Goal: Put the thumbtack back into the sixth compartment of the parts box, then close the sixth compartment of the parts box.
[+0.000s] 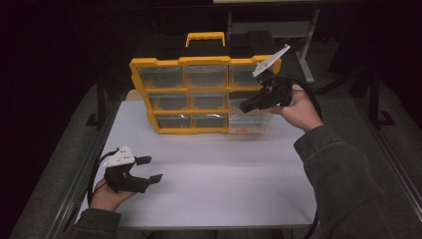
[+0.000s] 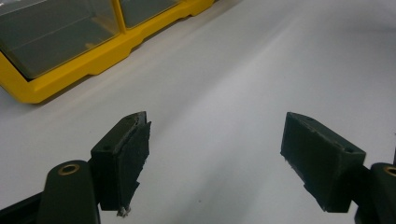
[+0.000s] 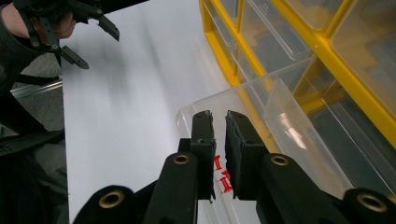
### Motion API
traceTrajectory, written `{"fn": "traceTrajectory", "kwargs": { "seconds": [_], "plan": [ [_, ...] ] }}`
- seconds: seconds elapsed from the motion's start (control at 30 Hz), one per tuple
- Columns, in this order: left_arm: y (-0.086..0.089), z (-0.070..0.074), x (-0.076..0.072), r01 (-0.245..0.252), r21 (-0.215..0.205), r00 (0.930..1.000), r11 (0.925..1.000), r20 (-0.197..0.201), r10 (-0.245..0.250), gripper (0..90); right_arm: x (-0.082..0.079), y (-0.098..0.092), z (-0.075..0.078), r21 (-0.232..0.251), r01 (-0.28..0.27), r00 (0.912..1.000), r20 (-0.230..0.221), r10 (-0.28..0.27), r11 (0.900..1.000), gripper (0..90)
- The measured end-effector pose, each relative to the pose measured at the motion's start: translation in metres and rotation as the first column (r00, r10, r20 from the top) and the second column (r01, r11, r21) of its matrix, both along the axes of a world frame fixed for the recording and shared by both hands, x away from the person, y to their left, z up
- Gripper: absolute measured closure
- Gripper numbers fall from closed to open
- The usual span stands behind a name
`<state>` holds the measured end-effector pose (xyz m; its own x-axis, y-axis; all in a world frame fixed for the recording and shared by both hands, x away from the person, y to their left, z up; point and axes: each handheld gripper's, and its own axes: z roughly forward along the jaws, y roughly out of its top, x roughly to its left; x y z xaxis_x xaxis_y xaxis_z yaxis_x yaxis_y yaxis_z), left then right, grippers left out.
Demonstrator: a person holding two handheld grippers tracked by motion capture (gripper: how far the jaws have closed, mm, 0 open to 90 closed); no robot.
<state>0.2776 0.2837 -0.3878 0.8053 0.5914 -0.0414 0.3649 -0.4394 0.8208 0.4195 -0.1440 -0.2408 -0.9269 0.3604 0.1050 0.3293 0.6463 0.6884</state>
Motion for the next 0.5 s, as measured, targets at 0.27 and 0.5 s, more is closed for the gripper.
{"fn": "traceTrajectory", "kwargs": {
  "seconds": [0.27, 0.5],
  "plan": [
    [-0.004, -0.002, 0.0, 0.006, 0.003, 0.9999, 1.0, -0.009, -0.006, 23.1, -0.011, -0.001, 0.006, 0.001, -0.015, 0.9999, 0.005, 0.015, 1.0, 79.7],
    [-0.006, -0.002, 0.001, 0.013, 0.005, 0.9999, 0.9999, -0.01, -0.013, 23.1, -0.026, -0.001, 0.014, 0.016, -0.053, 0.9982, 0.028, 0.052, 0.998, 79.7]
  ]
}}
